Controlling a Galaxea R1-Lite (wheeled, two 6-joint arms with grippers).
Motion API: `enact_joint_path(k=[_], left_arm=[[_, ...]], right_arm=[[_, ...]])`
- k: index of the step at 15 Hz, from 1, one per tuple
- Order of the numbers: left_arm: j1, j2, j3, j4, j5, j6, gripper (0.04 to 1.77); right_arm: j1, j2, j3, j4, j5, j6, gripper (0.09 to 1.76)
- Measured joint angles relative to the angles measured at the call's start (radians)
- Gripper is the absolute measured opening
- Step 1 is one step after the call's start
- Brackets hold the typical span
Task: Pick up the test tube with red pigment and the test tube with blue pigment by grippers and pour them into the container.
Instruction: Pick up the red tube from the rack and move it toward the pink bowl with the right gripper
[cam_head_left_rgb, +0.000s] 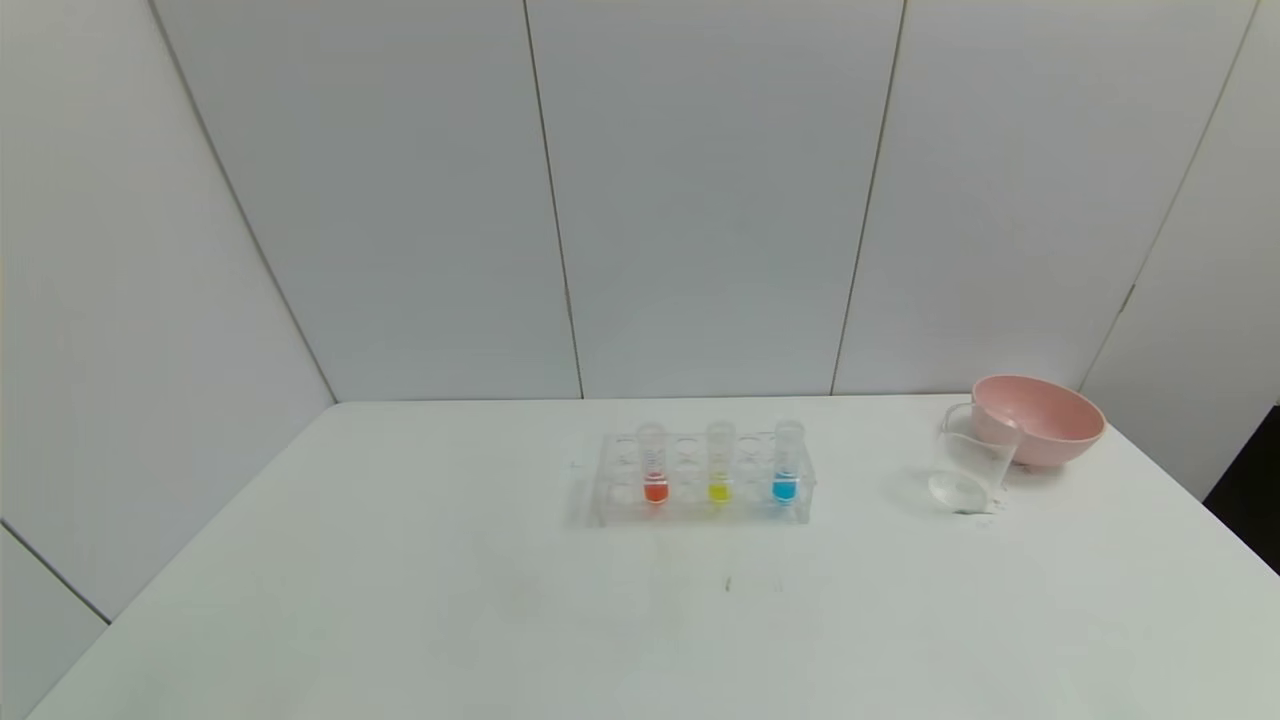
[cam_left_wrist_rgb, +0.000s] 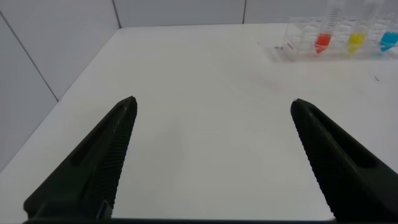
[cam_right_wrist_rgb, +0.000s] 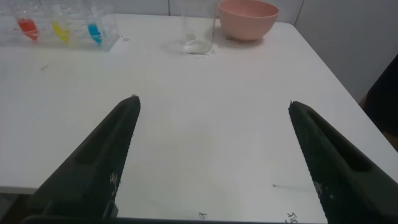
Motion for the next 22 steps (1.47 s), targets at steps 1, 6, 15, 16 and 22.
enact_joint_path(k=[1,6,15,16,22], left_arm=[[0.0,0.0,0.0,0.0,0.0,0.0,1.76],[0.0,0.0,0.0,0.0,0.0,0.0,1.76],[0.0,0.0,0.0,0.0,0.0,0.0,1.76],[0.0,0.0,0.0,0.0,0.0,0.0,1.76],[0.0,0.0,0.0,0.0,0.0,0.0,1.76]], right_arm=[[0.0,0.0,0.0,0.0,-0.001,-0.002,1.71],[-0.001,0.0,0.0,0.001,-0.001,-0.003,1.71],[0.0,0.0,0.0,-0.001,-0.001,0.004,1.71],[0.0,0.0,0.0,-0.003,-0.001,0.006,1.71],[0.001,0.049,-0.107,-0.014,0.02,0.008,1.71]])
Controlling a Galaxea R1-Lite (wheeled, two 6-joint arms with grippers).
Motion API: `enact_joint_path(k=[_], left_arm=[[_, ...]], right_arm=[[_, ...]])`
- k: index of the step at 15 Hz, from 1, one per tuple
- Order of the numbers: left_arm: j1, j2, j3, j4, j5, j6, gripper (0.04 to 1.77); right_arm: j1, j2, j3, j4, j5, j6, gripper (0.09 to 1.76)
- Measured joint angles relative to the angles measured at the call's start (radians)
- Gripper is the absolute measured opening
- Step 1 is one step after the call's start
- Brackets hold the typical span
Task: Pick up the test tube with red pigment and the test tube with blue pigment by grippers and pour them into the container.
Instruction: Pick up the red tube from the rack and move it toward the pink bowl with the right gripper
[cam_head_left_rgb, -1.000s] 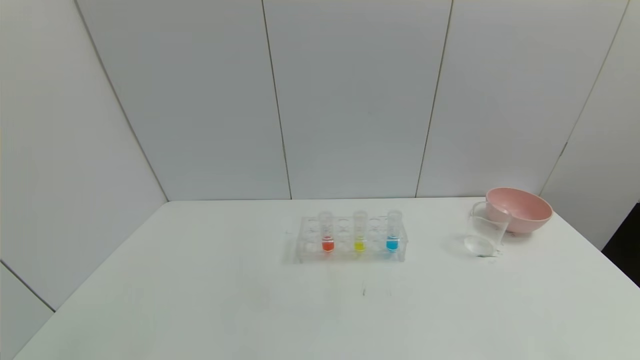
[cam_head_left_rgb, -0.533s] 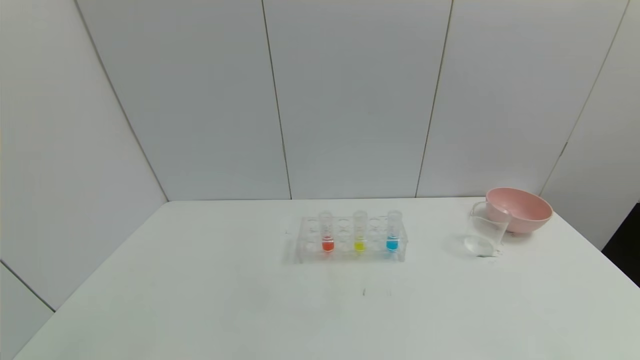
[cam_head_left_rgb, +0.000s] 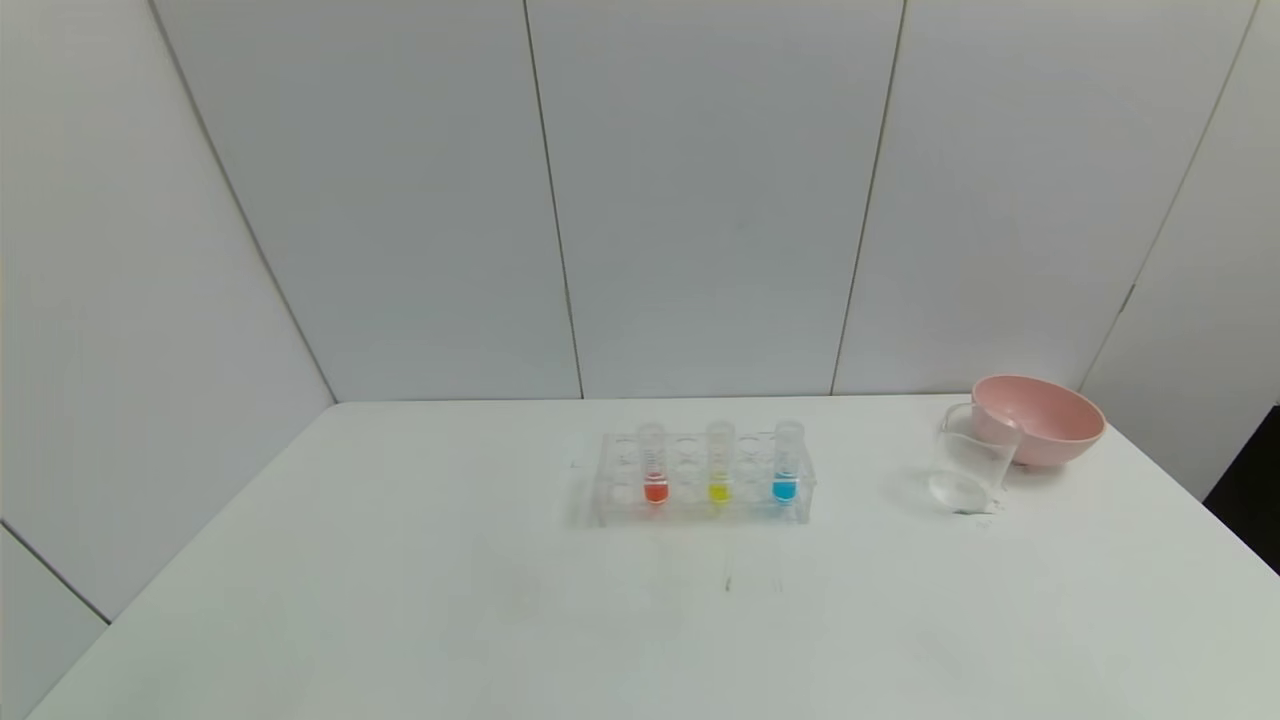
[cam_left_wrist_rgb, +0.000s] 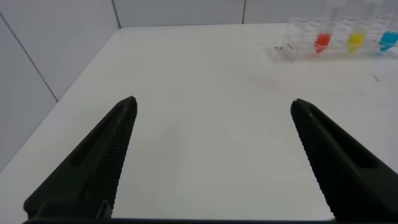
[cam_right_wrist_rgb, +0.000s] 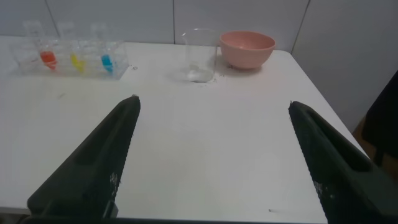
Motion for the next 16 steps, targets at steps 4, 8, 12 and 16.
enact_joint_path(k=[4,8,12,16], left_arm=[[0.0,0.0,0.0,0.0,0.0,0.0,1.76],[0.0,0.0,0.0,0.0,0.0,0.0,1.76],[0.0,0.0,0.0,0.0,0.0,0.0,1.76],[0.0,0.0,0.0,0.0,0.0,0.0,1.76]], right_arm=[[0.011,0.179,-0.097,-0.057,0.008,0.013,1.71],[0.024,0.499,-0.118,-0.329,0.041,0.065,1.71],[0.095,0.829,-0.124,-0.508,0.001,0.063,1.71],[0.395,1.105,-0.12,-0.784,-0.276,0.084,1.71]])
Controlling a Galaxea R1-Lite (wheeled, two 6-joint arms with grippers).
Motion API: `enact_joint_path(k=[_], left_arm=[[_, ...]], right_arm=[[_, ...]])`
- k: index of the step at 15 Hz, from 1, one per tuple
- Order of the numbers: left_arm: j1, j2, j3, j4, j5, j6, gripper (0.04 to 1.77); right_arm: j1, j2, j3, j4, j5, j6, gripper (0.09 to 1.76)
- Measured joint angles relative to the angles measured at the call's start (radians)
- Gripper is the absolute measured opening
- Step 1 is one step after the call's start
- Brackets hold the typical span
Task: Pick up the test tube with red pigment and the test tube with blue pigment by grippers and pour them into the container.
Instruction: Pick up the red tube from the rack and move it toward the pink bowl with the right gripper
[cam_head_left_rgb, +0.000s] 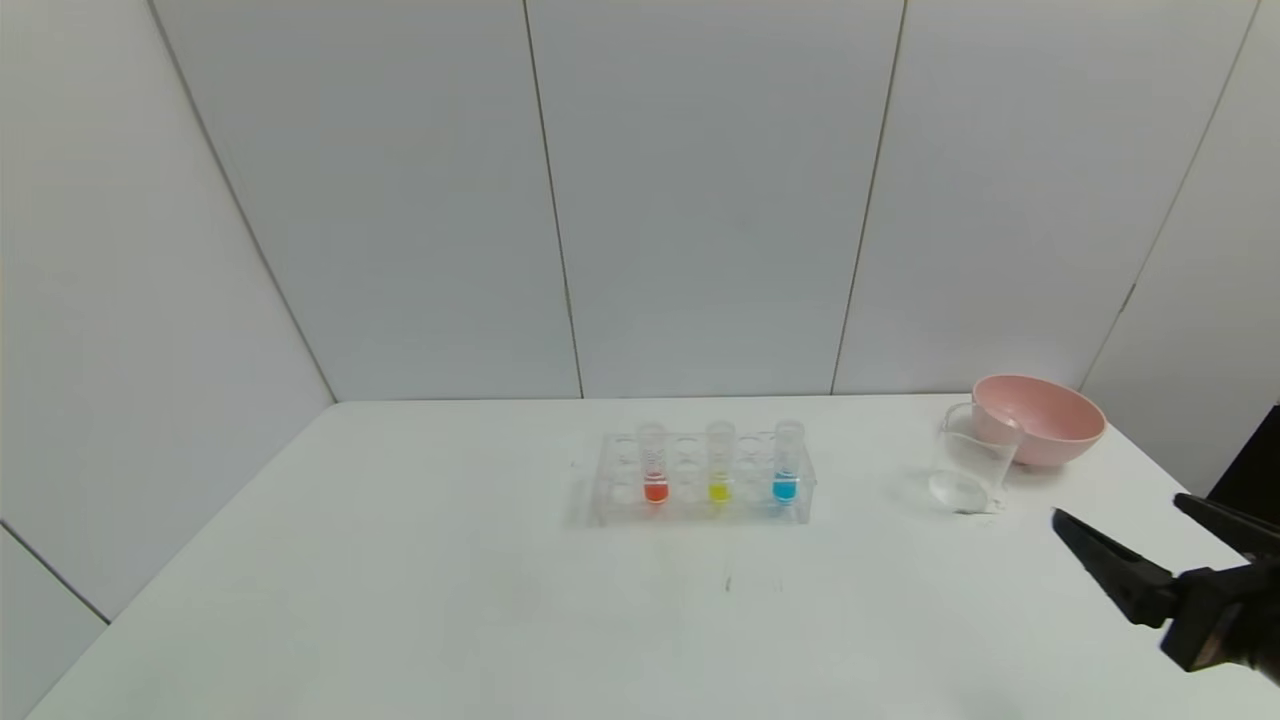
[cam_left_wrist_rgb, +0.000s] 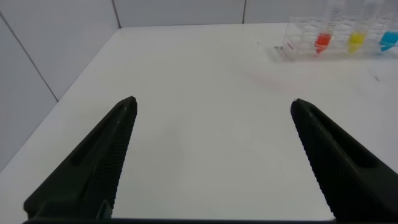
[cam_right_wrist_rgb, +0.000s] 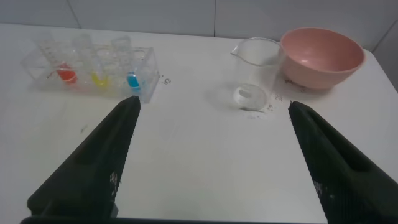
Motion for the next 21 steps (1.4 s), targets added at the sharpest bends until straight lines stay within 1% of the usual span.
enact_joint_path(k=[2,4,5,7,10,14,17,21], left_arm=[[0.0,0.0,0.0,0.0,0.0,0.0,1.76],[0.0,0.0,0.0,0.0,0.0,0.0,1.76],[0.0,0.0,0.0,0.0,0.0,0.0,1.76],[0.0,0.0,0.0,0.0,0.0,0.0,1.76],[0.0,0.0,0.0,0.0,0.0,0.0,1.76],[0.0,0.0,0.0,0.0,0.0,0.0,1.76],[0.0,0.0,0.0,0.0,0.0,0.0,1.76],[0.0,0.0,0.0,0.0,0.0,0.0,1.76]], right_arm=[[0.189,0.13,0.001,-0.128,-0.168,0.014,1.71],[0.362,0.253,-0.019,-0.21,-0.317,0.031,1.71],[0.426,0.309,-0.043,-0.229,-0.358,0.047,1.71],[0.51,0.406,-0.114,-0.243,-0.406,0.07,1.71],[0.57,0.523,-0.23,-0.189,-0.466,0.079,1.71],[0.627,0.645,-0.408,-0.094,-0.497,0.109,1.71],[0.673,0.729,-0.558,-0.015,-0.503,0.148,1.71],[0.684,0.851,-0.764,0.081,-0.502,0.201,1.71]])
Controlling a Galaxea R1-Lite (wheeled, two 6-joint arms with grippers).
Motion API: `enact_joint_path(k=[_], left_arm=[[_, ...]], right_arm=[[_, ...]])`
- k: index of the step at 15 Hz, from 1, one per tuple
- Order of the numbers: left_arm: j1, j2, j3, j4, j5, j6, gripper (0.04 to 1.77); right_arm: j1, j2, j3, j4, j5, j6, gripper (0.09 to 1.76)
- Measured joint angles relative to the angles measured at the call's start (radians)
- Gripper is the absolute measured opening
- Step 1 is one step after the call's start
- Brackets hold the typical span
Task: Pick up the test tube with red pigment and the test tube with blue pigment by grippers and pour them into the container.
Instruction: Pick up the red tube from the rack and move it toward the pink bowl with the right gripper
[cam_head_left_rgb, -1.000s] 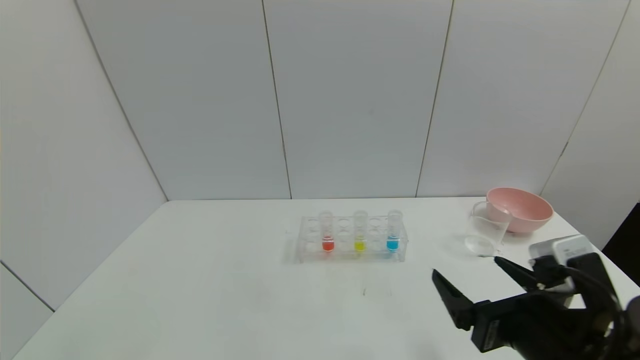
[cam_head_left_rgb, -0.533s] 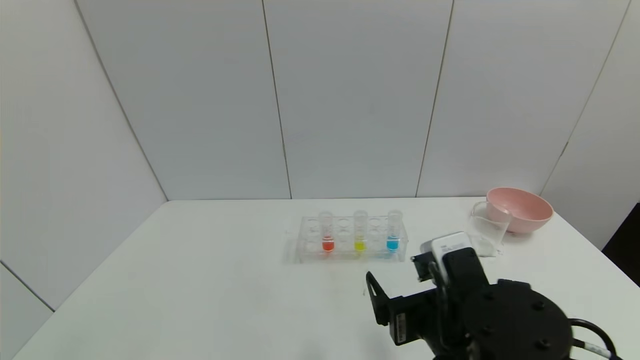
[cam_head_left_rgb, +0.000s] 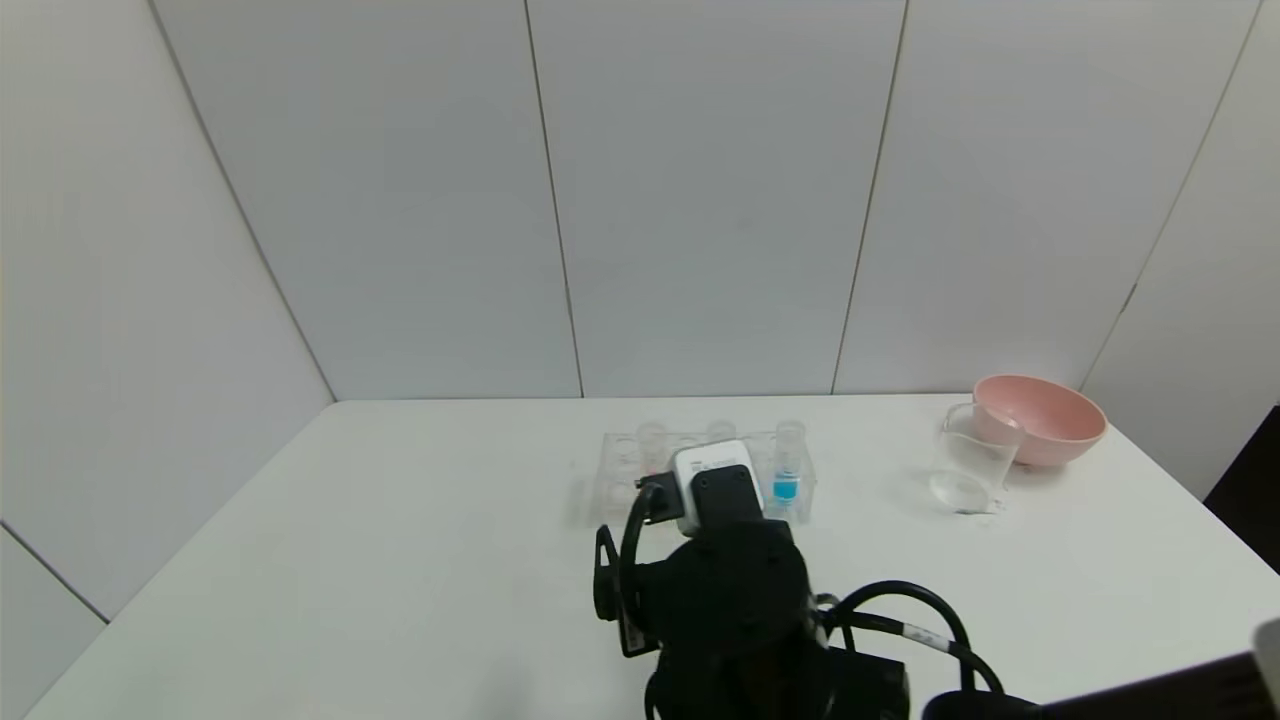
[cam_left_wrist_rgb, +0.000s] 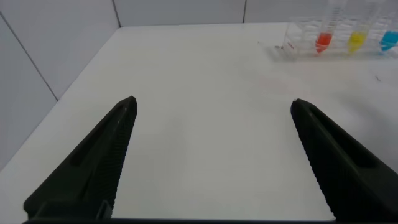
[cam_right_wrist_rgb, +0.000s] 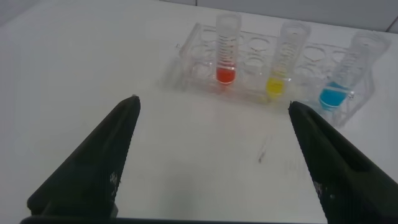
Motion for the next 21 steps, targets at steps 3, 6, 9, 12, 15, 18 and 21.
enact_joint_path(k=[3,6,9,12,15,18,21], left_arm=[[0.0,0.0,0.0,0.0,0.0,0.0,1.76],[0.0,0.0,0.0,0.0,0.0,0.0,1.76],[0.0,0.0,0.0,0.0,0.0,0.0,1.76],[0.0,0.0,0.0,0.0,0.0,0.0,1.76],[0.0,0.0,0.0,0.0,0.0,0.0,1.76],[0.0,0.0,0.0,0.0,0.0,0.0,1.76],[0.0,0.0,0.0,0.0,0.0,0.0,1.76]], right_arm=[[-0.034,0.103,-0.106,0.007,0.015,-0.013,1.71],[-0.1,0.191,-0.191,-0.004,0.099,-0.025,1.71],[-0.147,0.266,-0.289,-0.001,0.154,-0.03,1.71],[-0.17,0.331,-0.377,-0.008,0.159,-0.068,1.71],[-0.189,0.377,-0.441,-0.011,0.159,-0.116,1.71],[-0.2,0.402,-0.484,-0.011,0.159,-0.137,1.71],[-0.213,0.421,-0.527,-0.01,0.16,-0.144,1.71]])
